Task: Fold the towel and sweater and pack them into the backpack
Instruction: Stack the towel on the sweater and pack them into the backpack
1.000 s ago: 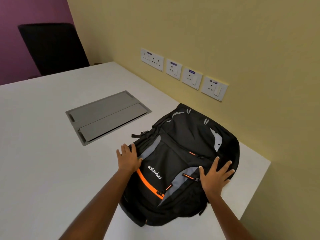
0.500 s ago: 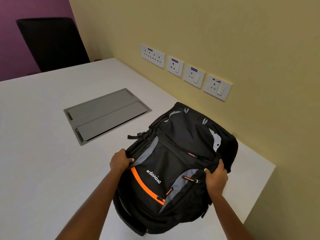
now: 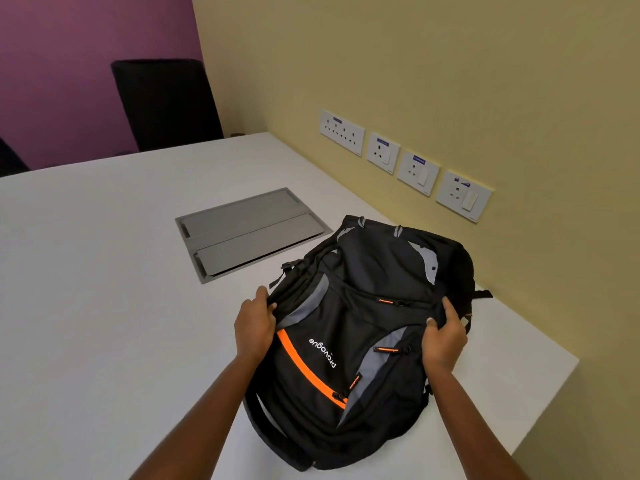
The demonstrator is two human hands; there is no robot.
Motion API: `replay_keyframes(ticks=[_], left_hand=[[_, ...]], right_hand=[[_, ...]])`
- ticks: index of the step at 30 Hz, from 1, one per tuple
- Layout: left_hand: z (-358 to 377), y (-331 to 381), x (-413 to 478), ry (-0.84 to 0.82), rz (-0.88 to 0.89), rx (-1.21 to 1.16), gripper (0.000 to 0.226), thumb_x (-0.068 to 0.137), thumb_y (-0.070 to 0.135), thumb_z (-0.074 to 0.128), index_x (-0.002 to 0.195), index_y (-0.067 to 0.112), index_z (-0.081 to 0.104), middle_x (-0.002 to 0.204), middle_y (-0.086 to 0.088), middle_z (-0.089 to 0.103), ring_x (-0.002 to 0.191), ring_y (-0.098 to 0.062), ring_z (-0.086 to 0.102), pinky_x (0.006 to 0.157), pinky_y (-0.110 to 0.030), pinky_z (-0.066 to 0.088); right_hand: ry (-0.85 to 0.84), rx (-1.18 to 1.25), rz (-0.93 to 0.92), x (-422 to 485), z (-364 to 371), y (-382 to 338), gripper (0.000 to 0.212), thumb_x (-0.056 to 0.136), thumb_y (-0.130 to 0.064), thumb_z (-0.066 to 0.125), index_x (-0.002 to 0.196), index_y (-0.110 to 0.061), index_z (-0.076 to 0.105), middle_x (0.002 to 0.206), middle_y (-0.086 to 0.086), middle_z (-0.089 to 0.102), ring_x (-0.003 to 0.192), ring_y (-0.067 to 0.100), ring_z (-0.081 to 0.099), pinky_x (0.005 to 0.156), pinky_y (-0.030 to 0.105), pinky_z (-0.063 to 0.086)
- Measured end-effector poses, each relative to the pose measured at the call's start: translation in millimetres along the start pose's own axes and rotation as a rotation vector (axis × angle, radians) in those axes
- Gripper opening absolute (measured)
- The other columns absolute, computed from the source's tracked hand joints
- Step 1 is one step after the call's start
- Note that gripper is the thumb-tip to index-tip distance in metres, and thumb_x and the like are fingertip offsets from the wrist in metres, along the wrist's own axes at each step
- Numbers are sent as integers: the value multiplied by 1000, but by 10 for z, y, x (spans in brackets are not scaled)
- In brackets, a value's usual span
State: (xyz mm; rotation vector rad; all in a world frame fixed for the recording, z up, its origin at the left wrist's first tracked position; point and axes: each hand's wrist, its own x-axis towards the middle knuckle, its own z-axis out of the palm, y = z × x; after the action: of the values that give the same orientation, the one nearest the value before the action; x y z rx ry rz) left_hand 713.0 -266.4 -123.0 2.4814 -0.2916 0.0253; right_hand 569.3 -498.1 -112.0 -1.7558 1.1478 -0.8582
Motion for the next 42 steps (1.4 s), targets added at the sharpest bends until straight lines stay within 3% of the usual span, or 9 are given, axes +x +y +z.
replay_keyframes(ticks=[5, 10, 18, 30, 42], left_hand=[[-335, -125, -48, 126, 11, 0, 13, 98, 16, 42, 102, 5, 47, 89, -15, 58, 73, -19, 48, 65, -27, 38], [-744, -371, -115, 255, -31, -24, 13, 97, 15, 43, 101, 4, 49, 87, -14, 56, 73, -19, 45, 65, -28, 36], [-1462, -944, -358, 472, -165, -88, 10, 96, 13, 44, 89, 5, 45, 78, -11, 48, 71, -25, 44, 62, -32, 32], [-2468, -2247, -930, 666, -388, -123, 12, 94, 8, 44, 85, 10, 39, 79, -14, 50, 70, -26, 45, 62, -31, 32], [-2446, -3083, -1295, 749, -705, -291, 13, 96, 10, 45, 86, 7, 38, 84, -19, 55, 75, -31, 51, 64, -32, 35]], right_hand=[[-65, 73, -95, -142, 150, -325, 46, 88, 9, 51, 133, -3, 48, 133, 21, 51, 123, 36, 48, 101, 32, 38], [-158, 108, -145, -375, 407, -614, 47, 88, 8, 53, 133, -6, 49, 126, 24, 54, 120, 38, 47, 104, 39, 37], [-329, 155, -279, -968, 886, -1183, 46, 89, 7, 51, 134, -5, 48, 134, 22, 49, 128, 35, 42, 105, 33, 35], [-611, 119, -387, -2367, 1841, -1744, 47, 89, 7, 51, 134, -7, 49, 126, 24, 53, 119, 35, 49, 105, 36, 39], [-822, -137, -560, -3235, 2680, -1969, 44, 92, 5, 46, 135, -6, 47, 127, 22, 54, 118, 32, 51, 105, 30, 35]])
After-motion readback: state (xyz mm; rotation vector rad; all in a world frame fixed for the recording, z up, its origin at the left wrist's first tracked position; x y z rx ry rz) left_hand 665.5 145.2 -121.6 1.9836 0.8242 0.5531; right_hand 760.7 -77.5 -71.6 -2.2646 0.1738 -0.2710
